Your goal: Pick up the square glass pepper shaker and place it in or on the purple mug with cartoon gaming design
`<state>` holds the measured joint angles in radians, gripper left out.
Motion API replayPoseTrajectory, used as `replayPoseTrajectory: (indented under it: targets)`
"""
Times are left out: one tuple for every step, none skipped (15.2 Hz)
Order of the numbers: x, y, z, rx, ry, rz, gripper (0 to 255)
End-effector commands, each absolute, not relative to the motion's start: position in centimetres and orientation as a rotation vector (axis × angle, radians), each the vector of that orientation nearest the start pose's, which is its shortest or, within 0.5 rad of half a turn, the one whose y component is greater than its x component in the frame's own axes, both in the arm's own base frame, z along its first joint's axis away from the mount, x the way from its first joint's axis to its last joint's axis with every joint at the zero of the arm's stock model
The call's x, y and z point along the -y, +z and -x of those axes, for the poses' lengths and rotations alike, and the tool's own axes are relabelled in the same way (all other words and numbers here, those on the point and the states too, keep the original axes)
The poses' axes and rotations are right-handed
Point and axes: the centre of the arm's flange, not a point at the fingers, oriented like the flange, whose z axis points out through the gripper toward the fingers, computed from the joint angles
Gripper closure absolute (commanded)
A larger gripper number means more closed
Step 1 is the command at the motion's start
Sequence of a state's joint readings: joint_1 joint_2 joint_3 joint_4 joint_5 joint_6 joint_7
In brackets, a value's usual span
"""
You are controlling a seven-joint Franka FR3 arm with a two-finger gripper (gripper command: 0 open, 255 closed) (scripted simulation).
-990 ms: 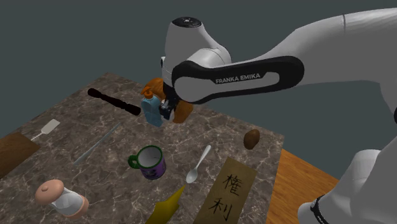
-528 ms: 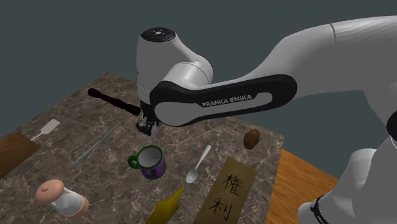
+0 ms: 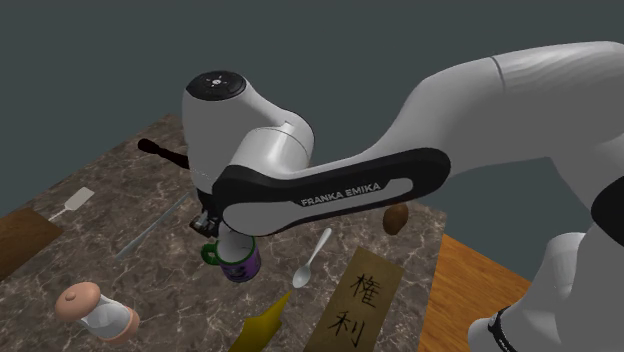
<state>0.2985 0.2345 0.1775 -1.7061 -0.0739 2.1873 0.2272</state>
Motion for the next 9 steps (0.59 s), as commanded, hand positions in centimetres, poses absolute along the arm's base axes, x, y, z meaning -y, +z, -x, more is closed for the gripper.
replayPoseTrajectory:
  targets:
    - [-28.9,47.0,-58.6,0.417,-0.376,3.027,255]
    - [-28.9,46.4,-58.6,0.417,-0.376,3.027,255]
    - [-28.9,45.9,-58.6,0.417,-0.376,3.027,255]
    - [-28.9,45.4,-58.6,0.417,-0.376,3.027,255]
    - [-28.9,44.9,-58.6,0.417,-0.376,3.027,255]
    - [-28.9,44.3,-58.6,0.417,-0.376,3.027,255]
    - [-28.9,43.8,-58.6,0.417,-0.376,3.027,255]
    - [-28.9,43.3,-58.6,0.417,-0.376,3.027,255]
    - [-28.9,42.4,-58.6,0.417,-0.376,3.027,255]
